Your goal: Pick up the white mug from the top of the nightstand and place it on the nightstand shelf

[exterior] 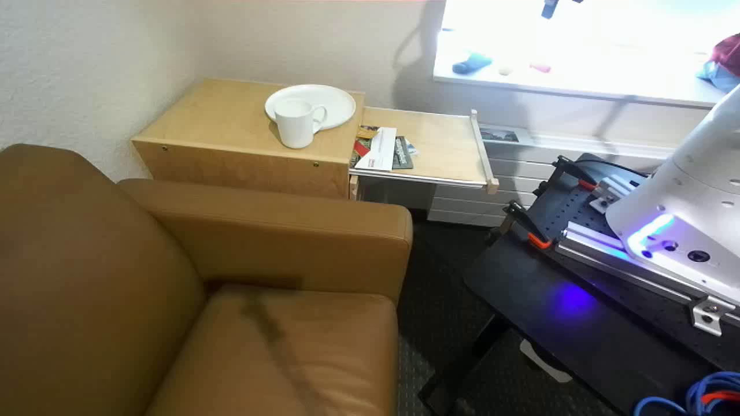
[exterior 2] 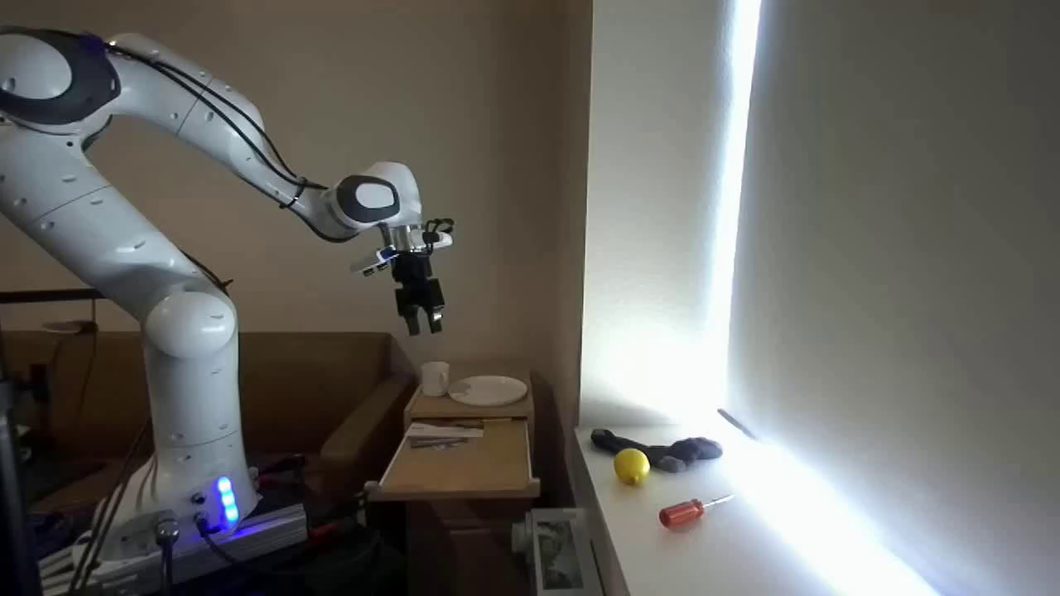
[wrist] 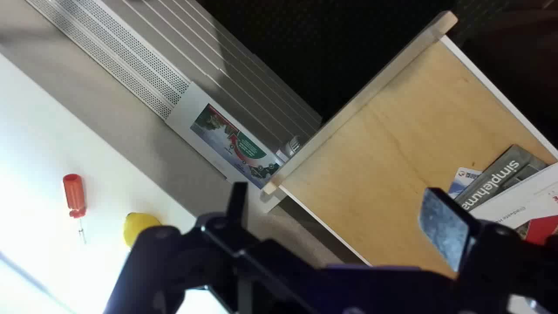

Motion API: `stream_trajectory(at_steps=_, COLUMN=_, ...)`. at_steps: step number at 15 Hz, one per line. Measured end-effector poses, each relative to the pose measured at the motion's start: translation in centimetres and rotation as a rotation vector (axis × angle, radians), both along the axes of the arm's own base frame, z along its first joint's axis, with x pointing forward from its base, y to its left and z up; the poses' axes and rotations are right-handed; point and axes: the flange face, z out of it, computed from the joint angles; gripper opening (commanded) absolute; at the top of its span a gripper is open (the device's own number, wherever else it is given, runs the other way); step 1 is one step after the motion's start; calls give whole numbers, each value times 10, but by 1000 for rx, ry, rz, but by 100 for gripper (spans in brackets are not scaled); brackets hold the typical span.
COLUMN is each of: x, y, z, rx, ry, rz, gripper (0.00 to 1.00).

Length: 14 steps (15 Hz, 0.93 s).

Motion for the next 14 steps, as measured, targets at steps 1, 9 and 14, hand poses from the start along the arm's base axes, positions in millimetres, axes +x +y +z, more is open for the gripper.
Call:
stream_trajectory(at_steps=1, x=0, y=0, z=0, rx=0, ry=0, rz=0, gripper=100)
stream_trajectory(at_steps=9, x=18, y=38, z=-21, rx=66, ry=41, rz=36, gripper=100)
stream_trajectory(at_steps=14, x=62, y=154, z=-72, rx=340, ry=152, rz=-1, gripper=100)
